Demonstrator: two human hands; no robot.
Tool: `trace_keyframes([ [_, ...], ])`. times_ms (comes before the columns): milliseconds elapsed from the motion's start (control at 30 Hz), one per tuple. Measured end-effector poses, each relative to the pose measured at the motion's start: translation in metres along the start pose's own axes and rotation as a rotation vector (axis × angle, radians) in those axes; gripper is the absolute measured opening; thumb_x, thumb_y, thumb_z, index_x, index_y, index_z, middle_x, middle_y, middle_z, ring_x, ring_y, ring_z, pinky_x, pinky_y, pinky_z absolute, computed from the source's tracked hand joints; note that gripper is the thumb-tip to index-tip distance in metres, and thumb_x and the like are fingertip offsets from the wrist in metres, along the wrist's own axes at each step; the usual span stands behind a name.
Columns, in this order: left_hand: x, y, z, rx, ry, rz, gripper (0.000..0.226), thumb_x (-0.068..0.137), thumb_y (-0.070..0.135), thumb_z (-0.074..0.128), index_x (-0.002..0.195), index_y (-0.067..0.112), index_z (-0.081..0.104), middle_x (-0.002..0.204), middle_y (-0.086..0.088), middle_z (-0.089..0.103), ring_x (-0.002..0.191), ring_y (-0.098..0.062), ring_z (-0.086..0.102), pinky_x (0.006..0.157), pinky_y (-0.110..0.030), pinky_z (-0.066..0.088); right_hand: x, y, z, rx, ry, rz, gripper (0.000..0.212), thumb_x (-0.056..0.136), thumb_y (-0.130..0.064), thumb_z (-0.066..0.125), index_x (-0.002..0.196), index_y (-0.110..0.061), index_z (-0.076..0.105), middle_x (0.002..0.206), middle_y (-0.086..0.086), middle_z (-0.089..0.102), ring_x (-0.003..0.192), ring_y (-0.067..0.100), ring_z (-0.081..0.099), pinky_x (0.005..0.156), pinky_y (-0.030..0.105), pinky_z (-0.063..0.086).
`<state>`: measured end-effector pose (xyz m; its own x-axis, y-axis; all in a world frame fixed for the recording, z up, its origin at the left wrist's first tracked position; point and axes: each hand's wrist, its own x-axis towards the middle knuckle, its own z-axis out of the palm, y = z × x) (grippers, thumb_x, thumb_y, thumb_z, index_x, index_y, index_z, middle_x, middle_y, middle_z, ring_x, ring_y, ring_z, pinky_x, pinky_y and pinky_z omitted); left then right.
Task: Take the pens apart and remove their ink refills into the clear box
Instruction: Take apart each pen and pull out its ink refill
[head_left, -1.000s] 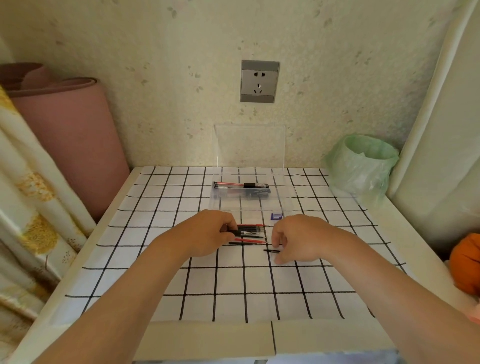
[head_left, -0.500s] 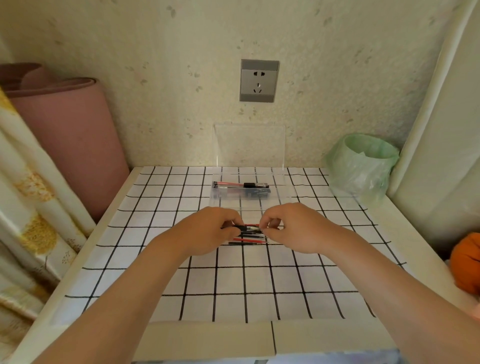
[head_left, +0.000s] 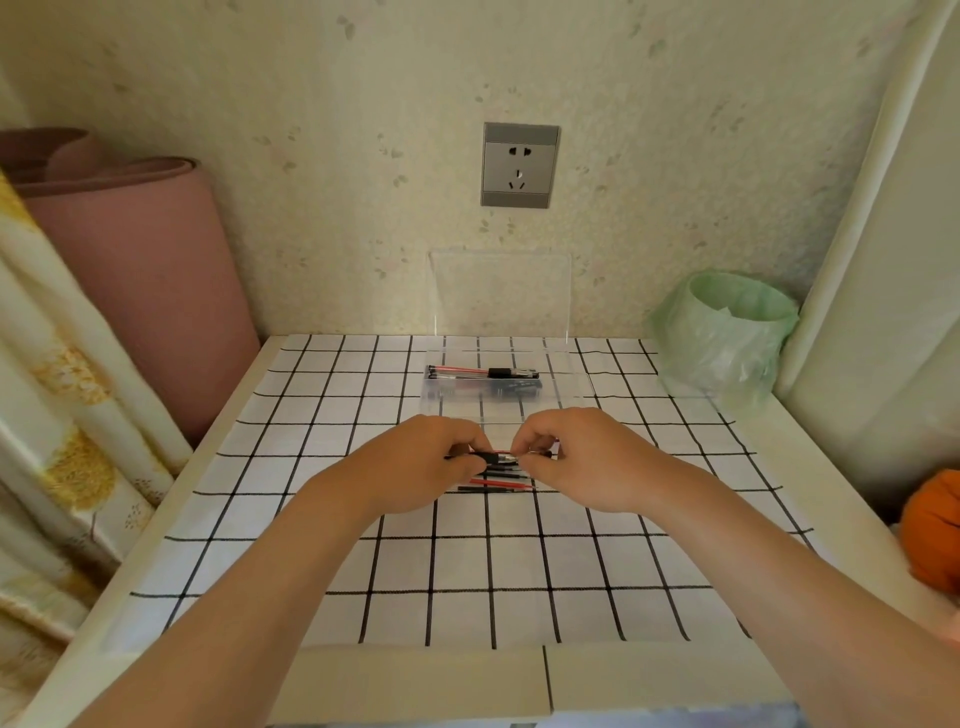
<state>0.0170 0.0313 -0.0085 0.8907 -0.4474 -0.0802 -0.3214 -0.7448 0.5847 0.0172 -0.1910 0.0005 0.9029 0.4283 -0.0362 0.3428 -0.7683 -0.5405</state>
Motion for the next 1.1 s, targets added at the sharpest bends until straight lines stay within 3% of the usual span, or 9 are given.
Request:
trace_keyframes([
  [100,0.001,0.003,0.0,-0.043,-0.002,0.002,0.01,0.097,0.034,0.055,0.095,0.039,0.064,0.072,0.012,0.06,0.06,0.005,0.052,0.057,-0.012,0.037,0.001,-0.003,0.001,0.03,0.043,-0.045,0.014,0.09,-0.033,0.065,0.104,-0.032,0.07,0.094,-0.018,0.063,0.073,-0.017,0.053,0.066,0.014,0.039],
  [233,0.001,0.005,-0.003,-0.1,0.007,-0.04,0.01,0.096,0.032,0.057,0.096,0.03,0.067,0.075,0.011,0.063,0.06,0.006,0.054,0.06,-0.017,0.043,0.005,-0.005,0.003,-0.053,0.109,-0.12,0.016,0.091,-0.033,0.065,0.105,-0.032,0.072,0.087,-0.016,0.06,0.078,0.002,0.056,0.076,0.029,0.049],
  [333,0.0,0.006,-0.006,-0.121,0.021,-0.045,0.013,0.095,0.031,0.058,0.092,0.027,0.07,0.078,0.004,0.068,0.07,-0.011,0.062,0.07,-0.032,0.053,0.006,-0.005,0.002,-0.172,0.142,-0.196,0.019,0.094,-0.035,0.06,0.109,-0.031,0.072,0.085,-0.013,0.061,0.077,0.006,0.053,0.072,0.032,0.047],
  [433,-0.004,0.005,-0.007,-0.128,0.058,0.003,0.014,0.095,0.026,0.06,0.092,0.03,0.073,0.074,0.002,0.067,0.062,-0.008,0.056,0.062,-0.022,0.046,0.003,-0.007,0.006,-0.168,0.147,-0.241,0.019,0.095,-0.034,0.059,0.107,-0.028,0.073,0.083,-0.008,0.066,0.076,0.01,0.058,0.069,0.034,0.049],
  [533,-0.006,0.001,-0.006,-0.102,0.082,0.045,0.015,0.094,0.023,0.062,0.095,0.028,0.076,0.074,-0.001,0.068,0.059,-0.009,0.054,0.057,-0.021,0.042,0.004,-0.009,0.011,0.035,0.099,-0.125,0.015,0.094,-0.033,0.062,0.098,-0.028,0.075,0.078,-0.005,0.069,0.067,0.011,0.06,0.063,0.032,0.049],
  [633,-0.004,0.0,-0.002,-0.019,0.085,0.077,0.014,0.091,0.023,0.066,0.099,0.025,0.078,0.077,0.003,0.07,0.069,-0.014,0.061,0.066,-0.028,0.048,0.005,-0.009,0.019,0.145,-0.006,-0.017,0.018,0.095,-0.032,0.06,0.081,-0.033,0.071,0.068,-0.009,0.066,0.053,0.006,0.052,0.053,0.024,0.041],
  [800,0.002,0.001,0.003,0.106,0.095,0.07,0.017,0.09,0.024,0.067,0.104,0.029,0.075,0.088,0.008,0.071,0.076,-0.01,0.063,0.075,-0.033,0.055,0.009,-0.014,0.022,-0.213,0.001,-0.073,0.021,0.097,-0.034,0.055,0.107,-0.03,0.073,0.09,-0.003,0.06,0.079,0.015,0.057,0.071,0.033,0.048],
  [967,0.005,-0.011,-0.004,0.224,0.402,0.059,0.039,0.091,0.027,0.064,0.129,0.029,0.059,0.122,0.008,0.058,0.112,-0.01,0.049,0.096,-0.029,0.045,0.026,-0.005,0.007,-0.157,0.177,-0.016,0.02,0.093,-0.026,0.062,0.11,-0.035,0.069,0.092,-0.013,0.063,0.077,0.005,0.058,0.072,0.028,0.049],
  [1100,0.007,-0.028,-0.008,0.196,0.562,-0.014,0.052,0.091,0.022,0.062,0.14,0.024,0.046,0.133,0.006,0.046,0.123,-0.012,0.04,0.101,-0.025,0.041,0.058,0.004,-0.009,-0.251,0.29,0.054,0.022,0.096,-0.024,0.058,0.113,-0.032,0.068,0.097,-0.006,0.062,0.076,0.008,0.055,0.067,0.025,0.045],
])
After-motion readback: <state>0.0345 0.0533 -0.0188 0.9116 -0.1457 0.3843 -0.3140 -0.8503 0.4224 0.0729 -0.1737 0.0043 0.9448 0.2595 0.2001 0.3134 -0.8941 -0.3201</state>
